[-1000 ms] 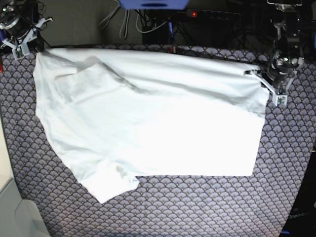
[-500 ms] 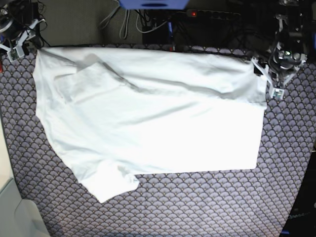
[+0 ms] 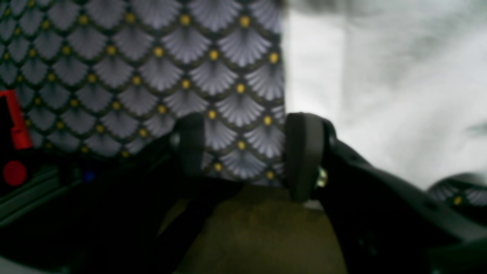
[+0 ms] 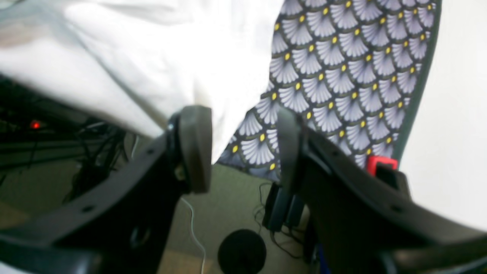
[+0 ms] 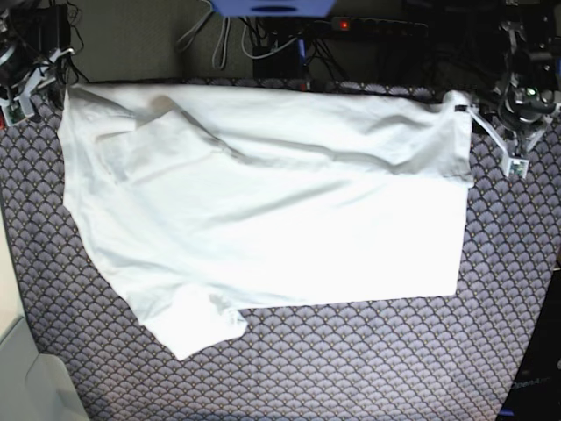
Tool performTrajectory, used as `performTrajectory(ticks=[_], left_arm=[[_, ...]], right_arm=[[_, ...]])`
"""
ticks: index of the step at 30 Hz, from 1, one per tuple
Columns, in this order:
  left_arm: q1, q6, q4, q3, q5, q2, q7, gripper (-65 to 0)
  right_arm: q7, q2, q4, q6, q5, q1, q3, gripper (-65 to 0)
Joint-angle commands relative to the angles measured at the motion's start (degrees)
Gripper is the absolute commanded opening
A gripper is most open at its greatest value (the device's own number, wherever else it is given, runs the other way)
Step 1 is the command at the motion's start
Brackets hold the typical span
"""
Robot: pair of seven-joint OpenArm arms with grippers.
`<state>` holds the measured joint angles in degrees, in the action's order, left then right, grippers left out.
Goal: Fold the T-shirt properly
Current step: 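Move both grippers down to the shirt's hem-side corners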
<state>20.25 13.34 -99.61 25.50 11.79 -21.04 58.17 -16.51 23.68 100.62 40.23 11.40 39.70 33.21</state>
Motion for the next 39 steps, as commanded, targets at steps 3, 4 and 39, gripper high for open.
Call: performTrajectory(ticks=[3,4,39], left_arm=[[-1.92,-0.11,-1.00,0.57,-1.46,-1.60,-0.63,-31.5],[-2.45,-0.11,-1.09,0.57,-1.46,-1.69,-0.63,-31.5],[-49.83,-0.55,52.18,-12.09,-1.37,2.27,-29.38,-31.4]], right_arm=[[1.61,0.98,1.23,-0.23,0.78,-0.01,0.59,-36.4],[1.70,0.98,1.23,-0.23,0.78,-0.45,0.59,-36.4],[-11.31,-0.08,-36.66,-0.23,-14.70,-65.33,-26.22,-36.4]])
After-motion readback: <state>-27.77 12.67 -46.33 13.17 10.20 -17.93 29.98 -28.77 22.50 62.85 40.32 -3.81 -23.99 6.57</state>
